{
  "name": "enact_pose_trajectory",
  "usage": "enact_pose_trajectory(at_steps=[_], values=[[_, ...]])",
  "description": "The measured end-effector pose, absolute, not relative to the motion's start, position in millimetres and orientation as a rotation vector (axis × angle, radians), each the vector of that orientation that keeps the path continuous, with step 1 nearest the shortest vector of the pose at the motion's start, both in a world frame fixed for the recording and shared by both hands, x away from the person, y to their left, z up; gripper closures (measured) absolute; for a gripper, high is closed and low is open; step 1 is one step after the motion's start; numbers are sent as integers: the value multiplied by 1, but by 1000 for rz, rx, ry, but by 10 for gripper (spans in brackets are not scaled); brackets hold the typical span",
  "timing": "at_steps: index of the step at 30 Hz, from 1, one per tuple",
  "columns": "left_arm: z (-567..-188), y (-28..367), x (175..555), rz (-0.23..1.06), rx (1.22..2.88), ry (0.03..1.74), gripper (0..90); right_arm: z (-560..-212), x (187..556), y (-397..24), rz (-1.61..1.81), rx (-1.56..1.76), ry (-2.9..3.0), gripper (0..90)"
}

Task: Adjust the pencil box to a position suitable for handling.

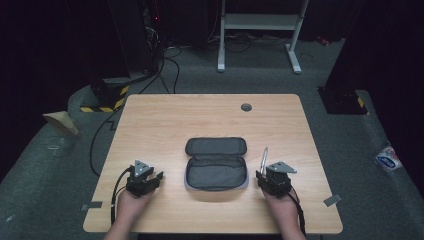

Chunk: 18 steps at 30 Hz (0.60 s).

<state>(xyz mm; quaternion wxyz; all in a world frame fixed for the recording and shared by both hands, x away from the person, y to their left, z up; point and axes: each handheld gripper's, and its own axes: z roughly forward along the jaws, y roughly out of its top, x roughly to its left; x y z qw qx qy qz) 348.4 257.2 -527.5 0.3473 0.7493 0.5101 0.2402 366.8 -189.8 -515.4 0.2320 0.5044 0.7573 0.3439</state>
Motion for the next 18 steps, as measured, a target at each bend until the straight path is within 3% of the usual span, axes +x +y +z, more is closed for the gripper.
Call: enact_pose_trajectory(at_steps=[18], values=[[-528, 256, 348, 615, 1952, 1311, 508, -520, 363, -197, 892, 1407, 2099, 679]])
